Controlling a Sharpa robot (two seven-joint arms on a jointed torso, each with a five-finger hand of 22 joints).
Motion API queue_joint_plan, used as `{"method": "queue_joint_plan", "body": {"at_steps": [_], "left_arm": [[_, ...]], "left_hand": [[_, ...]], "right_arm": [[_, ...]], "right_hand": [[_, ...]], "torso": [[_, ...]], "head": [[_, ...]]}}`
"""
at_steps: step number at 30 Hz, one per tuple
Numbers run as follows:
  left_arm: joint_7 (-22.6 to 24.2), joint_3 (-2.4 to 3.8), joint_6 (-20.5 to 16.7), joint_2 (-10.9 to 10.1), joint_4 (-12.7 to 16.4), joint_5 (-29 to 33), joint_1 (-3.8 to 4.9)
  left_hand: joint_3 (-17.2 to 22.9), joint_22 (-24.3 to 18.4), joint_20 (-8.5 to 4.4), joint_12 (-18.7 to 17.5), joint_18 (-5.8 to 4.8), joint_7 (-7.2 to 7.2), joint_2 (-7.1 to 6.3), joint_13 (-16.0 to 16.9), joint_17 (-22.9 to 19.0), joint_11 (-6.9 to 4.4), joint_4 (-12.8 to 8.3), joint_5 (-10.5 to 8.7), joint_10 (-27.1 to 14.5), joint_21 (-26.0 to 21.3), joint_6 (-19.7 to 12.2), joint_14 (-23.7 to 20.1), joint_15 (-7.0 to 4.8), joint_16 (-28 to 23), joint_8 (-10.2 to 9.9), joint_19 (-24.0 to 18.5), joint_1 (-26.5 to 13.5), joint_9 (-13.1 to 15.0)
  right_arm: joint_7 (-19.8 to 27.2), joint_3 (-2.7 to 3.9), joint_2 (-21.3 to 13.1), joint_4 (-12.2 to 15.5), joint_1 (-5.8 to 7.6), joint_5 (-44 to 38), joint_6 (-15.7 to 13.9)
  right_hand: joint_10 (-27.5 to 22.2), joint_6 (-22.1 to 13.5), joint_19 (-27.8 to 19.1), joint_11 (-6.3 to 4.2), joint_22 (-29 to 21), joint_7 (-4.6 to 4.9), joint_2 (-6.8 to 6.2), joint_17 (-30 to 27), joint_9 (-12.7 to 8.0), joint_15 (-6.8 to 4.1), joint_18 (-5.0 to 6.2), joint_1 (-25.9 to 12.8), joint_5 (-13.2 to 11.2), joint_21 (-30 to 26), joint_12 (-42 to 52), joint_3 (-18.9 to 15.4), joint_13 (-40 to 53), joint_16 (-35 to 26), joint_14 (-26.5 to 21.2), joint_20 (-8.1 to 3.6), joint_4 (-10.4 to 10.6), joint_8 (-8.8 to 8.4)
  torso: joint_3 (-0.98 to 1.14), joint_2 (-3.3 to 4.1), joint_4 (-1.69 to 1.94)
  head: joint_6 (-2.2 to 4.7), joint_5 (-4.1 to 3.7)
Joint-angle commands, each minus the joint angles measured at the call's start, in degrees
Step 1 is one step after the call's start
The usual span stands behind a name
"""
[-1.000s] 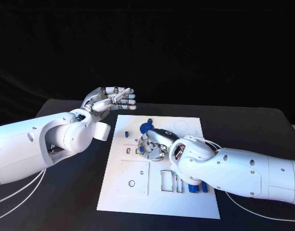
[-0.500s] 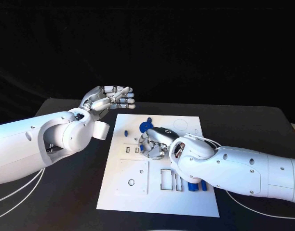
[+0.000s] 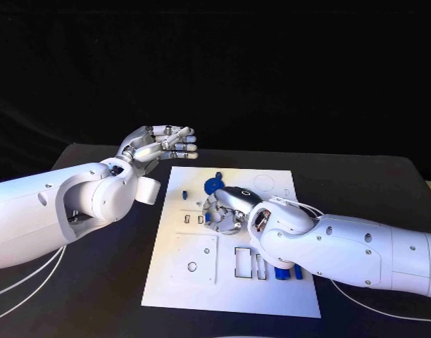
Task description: Assemble the parts on the task board
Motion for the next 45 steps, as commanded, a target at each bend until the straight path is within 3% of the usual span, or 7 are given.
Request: {"method": "queue_joint_plan", "body": {"at_steps": [1, 19, 26, 31, 36, 41, 45], "left_arm": [[0.3, 0.04, 1.0, 0.1, 0.1, 0.1, 0.09], [0.3, 0.04, 1.0, 0.1, 0.0, 0.1, 0.08], [0.2, 0.03, 1.0, 0.2, -0.1, 0.1, 0.08], [0.2, 0.03, 1.1, 0.2, -0.2, 0.0, 0.08], [-0.9, 0.03, 1.3, 0.2, -0.6, -1.1, 0.08], [-5.6, 0.01, 1.1, 0.2, -1.4, -7.1, 0.08], [-13.4, 0.0, 2.8, 0.5, -2.5, -14.5, 0.08]], "left_hand": [[0.3, -0.1, 0.16, -0.2, 0.64, 1.14, -0.14, 0.0, 0.1, 0.05, -0.1, -0.37, 0.1, 0.3, -0.2, -0.5, -0.03, -0.3, -0.2, -0.4, 0.3, 0.0], [0.3, -0.1, 0.16, -0.2, 0.64, 1.14, -0.14, 0.0, 0.1, 0.05, -0.1, -0.37, 0.1, 0.3, -0.2, -0.5, -0.03, -0.3, -0.2, -0.4, 0.3, 0.0], [0.3, -0.1, 0.16, -0.2, 0.64, 1.14, -0.14, 0.0, 0.1, 0.05, -0.1, -0.37, 0.1, 0.3, -0.2, -0.5, -0.03, -0.3, -0.2, -0.4, 0.3, 0.0], [0.4, -0.1, 0.19, -0.4, 0.65, 1.14, -0.21, 0.0, 0.2, 0.06, -0.1, -0.36, 0.2, 0.3, -0.2, -0.6, -0.01, -0.4, -0.3, -0.5, 0.3, 0.1], [0.6, -0.1, 0.16, -0.3, 0.71, 0.7, -0.17, 0.1, 0.5, -0.23, -0.1, -0.37, 0.7, 0.5, 0.1, -0.3, -0.19, -0.4, -0.1, -0.5, 0.5, 0.2], [0.6, 1.2, -1.41, 0.4, 0.83, -0.3, -0.64, 0.6, 3.3, -1.59, 0.1, -0.37, 4.5, 3.6, 2.0, 5.1, -1.99, 3.1, 0.6, 3.0, -0.9, 0.7], [0.2, 4.7, -4.63, 3.1, 0.81, -2.23, -0.83, 2.2, 10.0, -4.1, 0.2, -0.3, 10.6, 10.6, 5.4, 14.5, -5.22, 12.6, 2.9, 9.1, -3.3, 2.5]], "right_arm": [[-0.9, -0.24, -0.1, -0.1, -0.3, -1.1, 1.3], [-0.5, -0.25, 0.0, -0.1, -0.31, -1.4, -0.3], [0.2, -0.25, -0.1, 0.0, -0.31, -1.4, -1.6], [1.3, -0.25, -0.4, 0.5, -0.31, -1.3, -5.0], [3.2, -0.23, -2.0, 2.5, -0.24, -0.7, -9.0], [9.8, 0.11, -5.6, 5.8, 0.88, 5.8, -12.6], [17.1, 0.35, -9.8, 7.9, 3.72, 18.7, -11.7]], "right_hand": [[-0.4, -0.1, 1.1, 0.21, 9.4, 0.35, -0.55, 14.8, -0.1, -0.28, -0.23, -0.2, -0.3, -0.2, -0.2, -0.4, 0.3, 0.2, 5.9, -0.32, 0.0, 0.25], [-1.4, -3.7, 0.7, 1.19, 9.1, 1.4, -2.3, 14.6, -0.9, 0.52, -0.1, -1.6, -2.1, -0.8, -1.0, -3.1, -0.5, 0.1, 5.9, 0.33, 1.1, -1.36], [-1.8, -5.5, 0.5, 1.58, 8.9, 1.77, -3.38, 14.4, -1.3, 0.87, -0.03, -2.9, -2.8, -1.2, -1.1, -6.4, -0.7, 0.1, 5.8, 0.67, 2.6, -2.42], [-2.4, -7.1, 0.3, 2.06, 8.7, 2.31, -4.12, 14.3, -1.6, 1.29, 0.05, -3.6, -2.7, -1.5, -1.3, -9.8, -1.1, 0.0, 5.8, 1.03, 4.3, -3.53], [-2.4, -7.5, 0.3, 2.23, 8.7, 2.48, -3.8, 14.3, -1.6, 1.45, 0.04, -3.2, -2.7, -1.5, -1.2, -10.8, -0.9, 0.0, 5.8, 1.18, 4.9, -3.83], [-2.5, -6.1, -0.1, 2.03, 8.3, 2.23, -1.57, 13.8, -1.3, 1.35, 0.24, 0.4, -2.4, -2.2, -1.2, -10.6, -1.0, -0.1, 5.7, 1.25, 4.5, -3.26], [-3.0, -5.7, -1.2, 2.07, 7.0, 2.38, 0.21, 12.4, -1.4, 1.35, 0.69, 2.6, 1.8, -3.9, -1.6, -9.1, -1.4, -0.6, 5.3, 1.21, 4.1, -3.24]], "torso": [[0.0, 0.03, 0.01], [-0.02, 0.03, -0.03], [0.02, 0.05, -0.01], [0.0, 0.01, 0.02], [0.03, -0.1, 0.05], [0.03, -0.24, -0.01], [0.07, -0.37, 0.0]], "head": [[-0.01, 0.09], [-0.02, 0.02], [-0.04, -0.01], [0.0, -0.02], [-0.08, -0.02], [0.1, 0.03], [0.24, 0.11]]}}
